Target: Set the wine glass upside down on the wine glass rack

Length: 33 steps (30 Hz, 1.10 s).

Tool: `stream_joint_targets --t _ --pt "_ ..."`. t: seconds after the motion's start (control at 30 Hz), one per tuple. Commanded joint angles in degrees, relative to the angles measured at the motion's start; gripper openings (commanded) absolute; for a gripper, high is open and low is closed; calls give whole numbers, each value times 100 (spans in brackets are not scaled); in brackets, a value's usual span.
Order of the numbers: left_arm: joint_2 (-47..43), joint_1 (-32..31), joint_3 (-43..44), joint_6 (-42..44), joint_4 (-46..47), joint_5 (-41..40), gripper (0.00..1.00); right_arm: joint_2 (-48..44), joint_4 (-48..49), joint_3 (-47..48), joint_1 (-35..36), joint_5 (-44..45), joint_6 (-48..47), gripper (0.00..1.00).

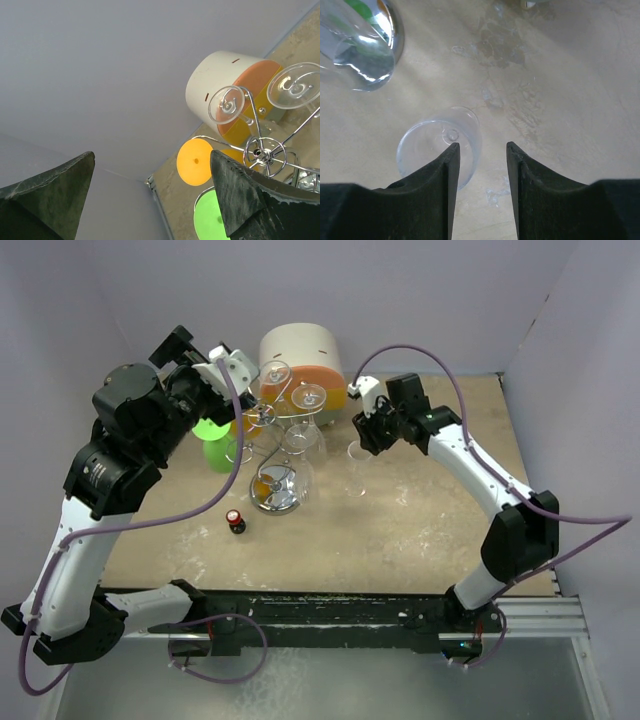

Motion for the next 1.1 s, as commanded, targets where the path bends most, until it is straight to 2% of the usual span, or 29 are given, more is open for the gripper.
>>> stream_joint_targets --t 0.0,0.33,0.83,1.07 --pt "-105 43 -31 22 287 -99 99 129 -252 359 43 321 145 44" --pt "-88 43 -41 92 287 -126 99 296 -531 537 77 640 137 29" --pt "-123 42 -72 209 263 -170 99 136 -766 552 71 727 9 1" --pt "-98 43 -56 -36 305 -188 99 -346 -492 371 30 1135 -73 0"
